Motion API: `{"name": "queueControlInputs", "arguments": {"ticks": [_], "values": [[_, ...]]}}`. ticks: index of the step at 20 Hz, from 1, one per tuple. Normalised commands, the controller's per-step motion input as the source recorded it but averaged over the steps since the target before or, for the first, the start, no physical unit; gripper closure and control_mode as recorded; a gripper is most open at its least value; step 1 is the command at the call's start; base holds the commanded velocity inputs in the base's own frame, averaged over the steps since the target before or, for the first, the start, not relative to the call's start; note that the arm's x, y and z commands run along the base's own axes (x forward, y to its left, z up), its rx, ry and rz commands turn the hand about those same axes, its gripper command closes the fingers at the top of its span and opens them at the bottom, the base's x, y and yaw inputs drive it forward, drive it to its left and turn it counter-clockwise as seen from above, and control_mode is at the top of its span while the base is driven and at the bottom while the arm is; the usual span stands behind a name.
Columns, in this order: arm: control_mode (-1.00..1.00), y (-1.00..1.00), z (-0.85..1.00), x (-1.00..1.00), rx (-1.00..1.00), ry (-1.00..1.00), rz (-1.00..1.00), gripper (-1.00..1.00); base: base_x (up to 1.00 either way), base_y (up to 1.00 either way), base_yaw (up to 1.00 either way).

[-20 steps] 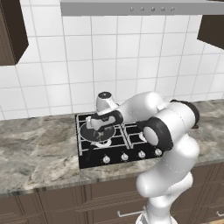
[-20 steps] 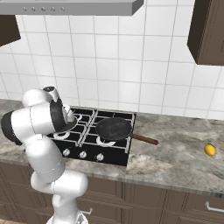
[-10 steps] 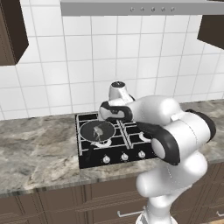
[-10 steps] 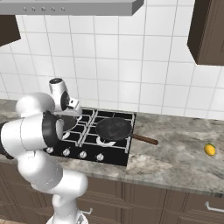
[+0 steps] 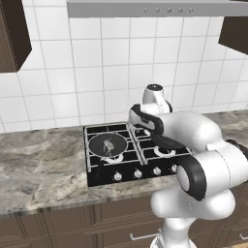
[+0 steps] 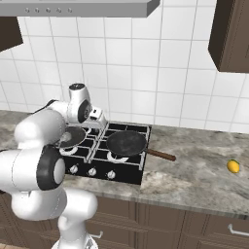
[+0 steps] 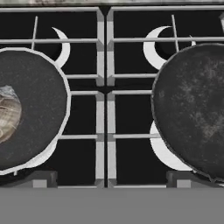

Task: Place both pans onto different burners. Then place the lemon and the fish on different pans.

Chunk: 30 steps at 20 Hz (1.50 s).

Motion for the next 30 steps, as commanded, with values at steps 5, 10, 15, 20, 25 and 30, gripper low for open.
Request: {"name": "queueControlInputs", "arguments": {"ticks": [5, 10, 15, 20, 25, 30], "values": [[-1.0, -0.77, 0.32, -0.24, 0.0, 0.0, 0.0, -1.0, 0.0, 0.0, 0.0], [-1.0, -0.82, 0.13, -0.18, 0.0, 0.0, 0.0, -1.0, 0.0, 0.0, 0.0], [-1.0, -0.79, 0.06, -0.13, 0.0, 0.0, 0.0, -1.0, 0.0, 0.0, 0.0], [-1.0, -0.78, 0.07, -0.1, 0.0, 0.0, 0.0, -1.0, 0.0, 0.0, 0.0], [-1.0, -0.76, 0.07, -0.08, 0.0, 0.0, 0.0, -1.0, 0.0, 0.0, 0.0], [-1.0, -0.68, 0.01, -0.06, 0.0, 0.0, 0.01, -1.0, 0.0, 0.0, 0.0]]}}
